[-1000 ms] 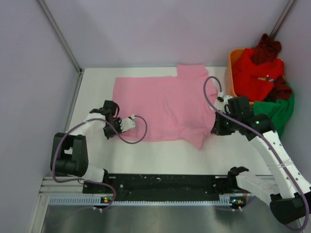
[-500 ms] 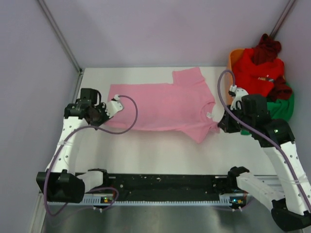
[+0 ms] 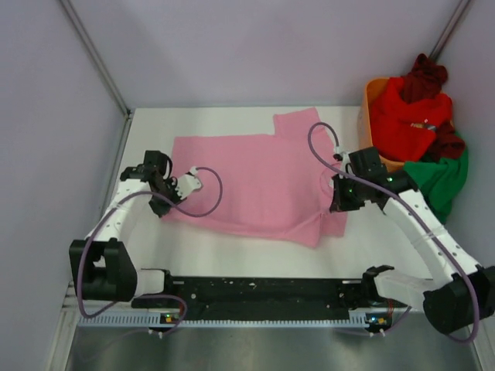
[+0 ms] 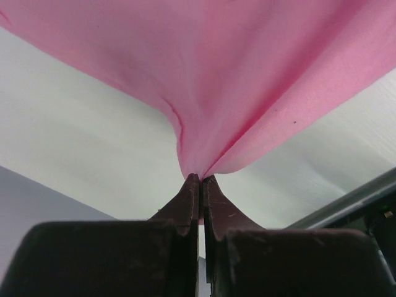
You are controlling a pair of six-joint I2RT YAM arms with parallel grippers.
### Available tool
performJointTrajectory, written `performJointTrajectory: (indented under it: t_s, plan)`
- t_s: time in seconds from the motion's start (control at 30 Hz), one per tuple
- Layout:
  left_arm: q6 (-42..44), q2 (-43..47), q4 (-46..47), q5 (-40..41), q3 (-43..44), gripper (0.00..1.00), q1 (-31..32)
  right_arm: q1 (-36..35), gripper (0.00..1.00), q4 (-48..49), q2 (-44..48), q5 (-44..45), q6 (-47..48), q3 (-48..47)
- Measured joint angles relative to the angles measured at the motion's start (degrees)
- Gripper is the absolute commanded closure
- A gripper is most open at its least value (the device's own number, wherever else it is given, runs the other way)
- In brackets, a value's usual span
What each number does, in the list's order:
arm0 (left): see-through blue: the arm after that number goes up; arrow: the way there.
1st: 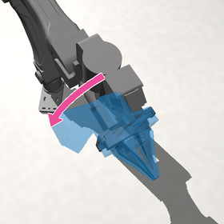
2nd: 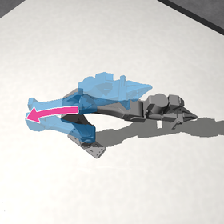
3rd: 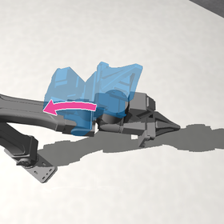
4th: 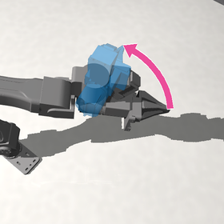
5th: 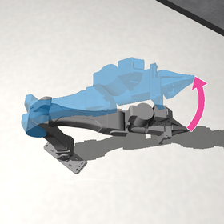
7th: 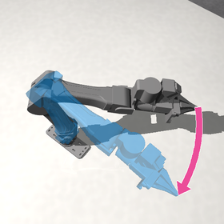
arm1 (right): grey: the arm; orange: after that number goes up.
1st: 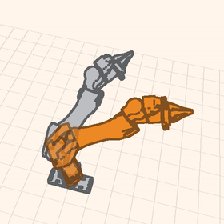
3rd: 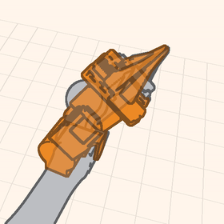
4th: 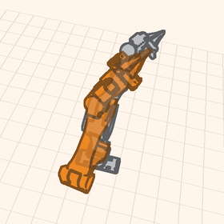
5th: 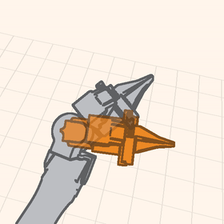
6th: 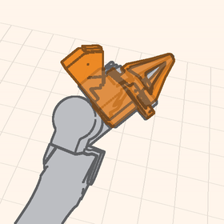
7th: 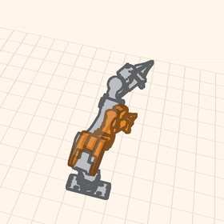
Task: Fold and stack the t-shirts
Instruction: Grap the side of the flattened tshirt closest away from the robot with both arms, then fold the flattened tshirt in 1/3 of the way
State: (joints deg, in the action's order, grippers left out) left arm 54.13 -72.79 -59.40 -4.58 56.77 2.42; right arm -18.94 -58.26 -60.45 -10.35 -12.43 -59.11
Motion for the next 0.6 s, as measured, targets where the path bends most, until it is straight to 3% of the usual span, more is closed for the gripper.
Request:
performJointTrajectory:
  t_s: [0.4, 0.6]
  plan:
    - [-4.79, -20.31, 12.98, 3.06, 7.76, 1.0, -0.02, 5.81, 1.0, 17.49, -23.82, 4.7, 8.04, -5.79]
    - [-6.75, -23.96, 15.72, 5.68, 9.38, 1.0, 0.0, 6.14, 1.0, 23.96, -30.01, 5.4, 12.37, -9.86]
